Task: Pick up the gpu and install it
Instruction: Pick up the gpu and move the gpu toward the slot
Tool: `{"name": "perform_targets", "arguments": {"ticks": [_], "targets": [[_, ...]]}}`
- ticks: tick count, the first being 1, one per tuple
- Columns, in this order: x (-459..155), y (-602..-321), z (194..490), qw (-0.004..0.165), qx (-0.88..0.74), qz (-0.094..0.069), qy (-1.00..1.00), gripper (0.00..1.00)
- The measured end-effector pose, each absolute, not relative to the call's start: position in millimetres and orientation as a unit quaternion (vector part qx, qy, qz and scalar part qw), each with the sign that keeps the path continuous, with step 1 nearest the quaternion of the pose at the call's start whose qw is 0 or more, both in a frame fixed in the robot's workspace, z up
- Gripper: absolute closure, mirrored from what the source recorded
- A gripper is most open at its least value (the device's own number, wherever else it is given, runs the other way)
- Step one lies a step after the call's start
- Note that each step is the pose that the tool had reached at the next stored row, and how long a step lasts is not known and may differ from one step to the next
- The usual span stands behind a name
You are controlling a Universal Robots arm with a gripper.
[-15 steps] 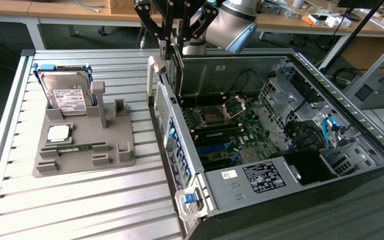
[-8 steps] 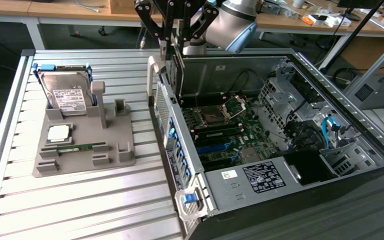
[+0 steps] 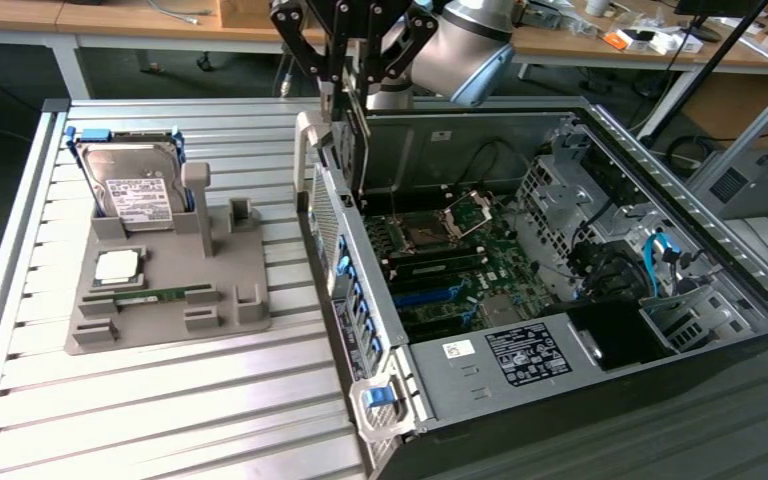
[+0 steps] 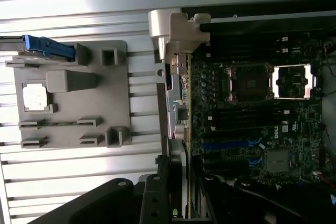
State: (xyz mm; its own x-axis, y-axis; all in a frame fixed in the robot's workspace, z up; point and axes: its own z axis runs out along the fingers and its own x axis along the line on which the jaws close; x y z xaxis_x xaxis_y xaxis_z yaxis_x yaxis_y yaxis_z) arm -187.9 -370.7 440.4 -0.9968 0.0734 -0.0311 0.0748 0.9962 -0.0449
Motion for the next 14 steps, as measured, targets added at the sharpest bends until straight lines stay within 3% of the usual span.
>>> {"name": "perform_targets", "arguments": {"ticks": [14], "targets": [[-181.8, -370.7, 440.0, 0.015, 0.037, -0.026, 0.999, 0.73]]}}
